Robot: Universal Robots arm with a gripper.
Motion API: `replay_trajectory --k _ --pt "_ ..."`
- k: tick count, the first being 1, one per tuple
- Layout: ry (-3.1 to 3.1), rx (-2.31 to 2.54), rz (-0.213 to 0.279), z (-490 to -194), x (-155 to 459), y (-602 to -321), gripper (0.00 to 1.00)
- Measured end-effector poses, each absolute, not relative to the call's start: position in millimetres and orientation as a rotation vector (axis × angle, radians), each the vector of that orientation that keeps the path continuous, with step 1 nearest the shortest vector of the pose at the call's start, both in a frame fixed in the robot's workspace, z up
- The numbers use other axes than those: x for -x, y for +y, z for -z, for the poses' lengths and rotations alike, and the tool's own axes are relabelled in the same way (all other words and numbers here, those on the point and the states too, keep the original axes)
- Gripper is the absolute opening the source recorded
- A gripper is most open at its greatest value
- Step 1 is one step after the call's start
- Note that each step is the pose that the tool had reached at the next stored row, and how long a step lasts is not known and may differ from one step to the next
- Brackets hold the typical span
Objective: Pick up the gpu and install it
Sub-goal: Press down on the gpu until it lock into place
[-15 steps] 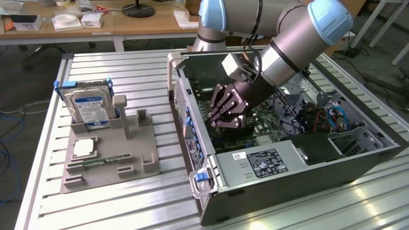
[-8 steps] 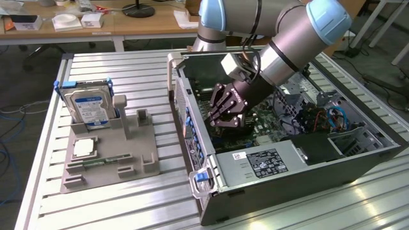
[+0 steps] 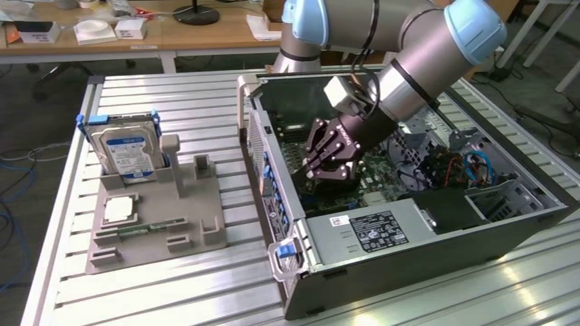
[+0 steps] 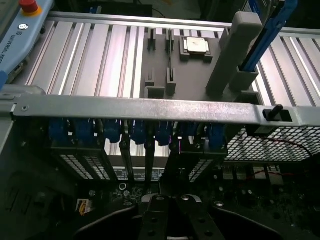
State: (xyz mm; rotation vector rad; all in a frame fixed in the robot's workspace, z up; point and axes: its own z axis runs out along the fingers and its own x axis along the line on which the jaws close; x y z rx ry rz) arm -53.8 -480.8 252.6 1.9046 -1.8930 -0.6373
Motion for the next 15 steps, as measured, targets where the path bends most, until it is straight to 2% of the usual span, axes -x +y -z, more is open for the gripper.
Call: replay_trajectory --k 15 --pt "-1.891 -1.903 0.639 -251 34 -481 0.10"
